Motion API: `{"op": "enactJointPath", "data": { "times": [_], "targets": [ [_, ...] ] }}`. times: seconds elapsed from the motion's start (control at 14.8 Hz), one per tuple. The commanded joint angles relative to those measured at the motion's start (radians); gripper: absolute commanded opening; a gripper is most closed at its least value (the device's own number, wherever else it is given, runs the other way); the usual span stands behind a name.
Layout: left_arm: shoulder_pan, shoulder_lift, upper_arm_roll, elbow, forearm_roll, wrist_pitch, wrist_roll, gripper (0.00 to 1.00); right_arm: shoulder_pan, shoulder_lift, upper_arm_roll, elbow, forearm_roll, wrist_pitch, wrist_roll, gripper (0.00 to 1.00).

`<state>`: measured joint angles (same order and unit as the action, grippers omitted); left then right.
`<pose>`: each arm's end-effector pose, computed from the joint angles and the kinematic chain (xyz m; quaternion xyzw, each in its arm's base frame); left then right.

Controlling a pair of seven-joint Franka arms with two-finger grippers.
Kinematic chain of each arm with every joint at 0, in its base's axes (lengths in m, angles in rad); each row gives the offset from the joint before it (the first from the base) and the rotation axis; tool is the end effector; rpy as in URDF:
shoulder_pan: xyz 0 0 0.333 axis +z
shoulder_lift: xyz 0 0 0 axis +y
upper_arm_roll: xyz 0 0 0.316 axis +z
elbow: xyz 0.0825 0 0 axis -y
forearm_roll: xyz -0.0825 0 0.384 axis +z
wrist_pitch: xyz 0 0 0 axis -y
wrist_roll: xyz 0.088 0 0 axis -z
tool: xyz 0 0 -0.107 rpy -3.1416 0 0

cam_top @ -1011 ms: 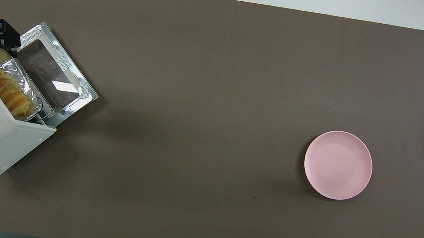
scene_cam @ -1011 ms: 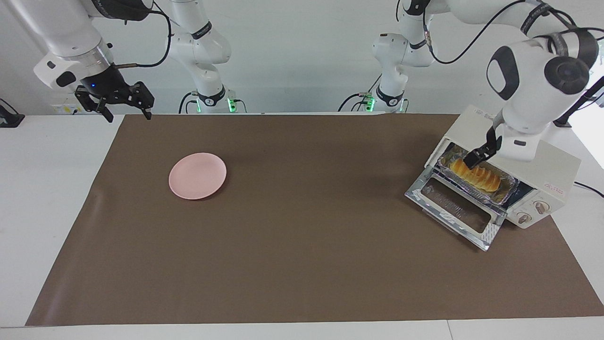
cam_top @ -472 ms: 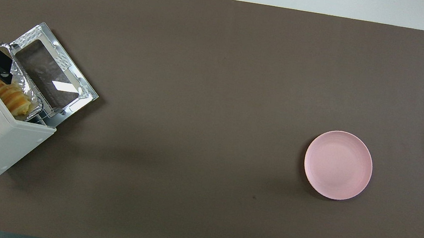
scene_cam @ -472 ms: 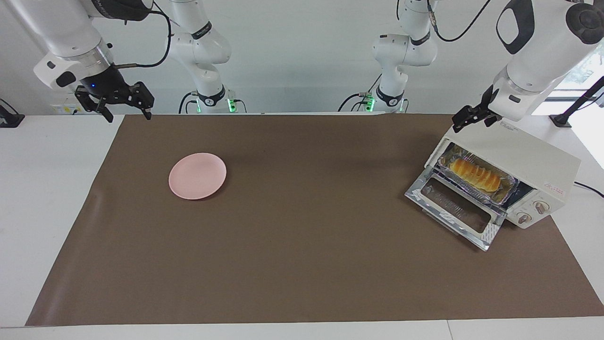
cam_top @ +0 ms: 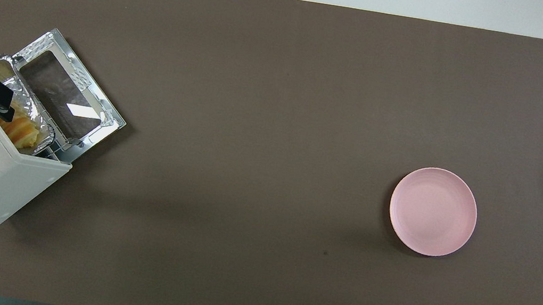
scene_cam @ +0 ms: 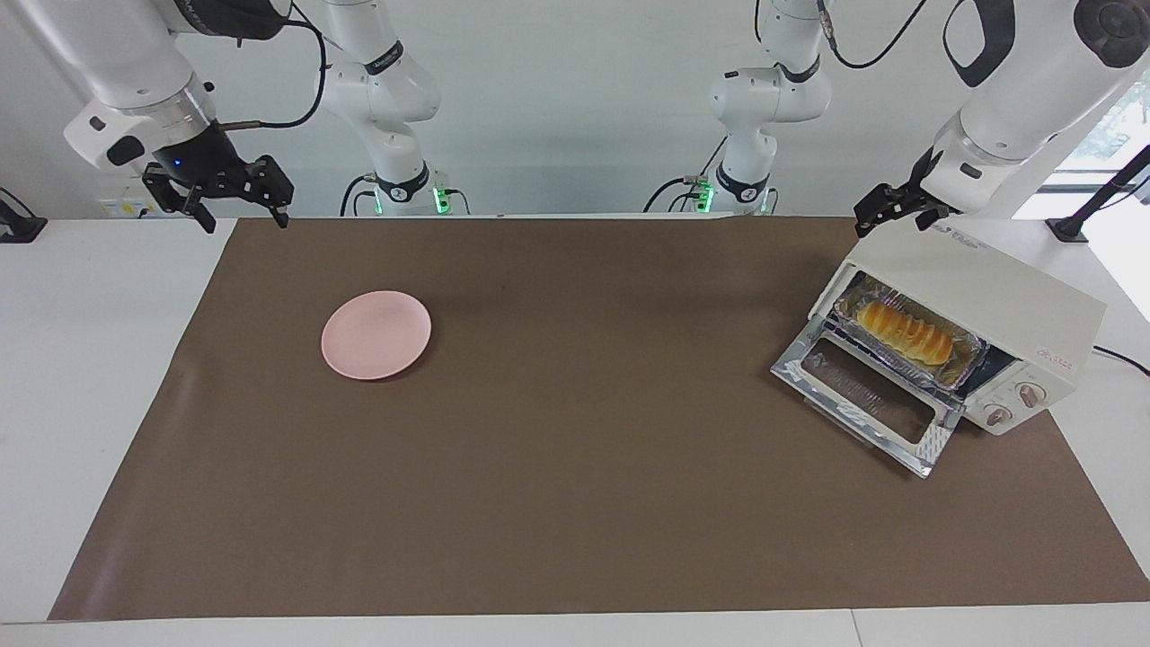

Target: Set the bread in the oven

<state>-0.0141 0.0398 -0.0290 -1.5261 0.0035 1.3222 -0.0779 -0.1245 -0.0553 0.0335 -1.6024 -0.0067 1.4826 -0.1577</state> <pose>0.5377 -0.0224 0.6048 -0.9924 -0.0174 0.1212 0.0085 0.5256 -0.0482 0.6322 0.9989 0.0331 -0.0325 0.0002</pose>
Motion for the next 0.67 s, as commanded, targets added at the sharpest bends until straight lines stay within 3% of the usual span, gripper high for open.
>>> {"op": "enactJointPath", "data": {
  "times": [0.0, 0.2, 0.61],
  "targets": [
    [0.042, -0.032, -0.034, -0.039, -0.014, 0.012, 0.023, 1.00, -0.009, -0.021, 0.003, -0.019, 0.013, -0.010, -0.005, 1.00],
    [0.100, -0.040, -0.098, -0.054, -0.013, 0.026, 0.026, 1.00, -0.009, -0.021, 0.003, -0.019, 0.014, -0.012, -0.005, 1.00],
    [0.092, -0.044, -0.095, -0.043, -0.014, 0.020, 0.020, 1.00, -0.009, -0.021, 0.003, -0.019, 0.013, -0.012, -0.005, 1.00]
  ]
}}
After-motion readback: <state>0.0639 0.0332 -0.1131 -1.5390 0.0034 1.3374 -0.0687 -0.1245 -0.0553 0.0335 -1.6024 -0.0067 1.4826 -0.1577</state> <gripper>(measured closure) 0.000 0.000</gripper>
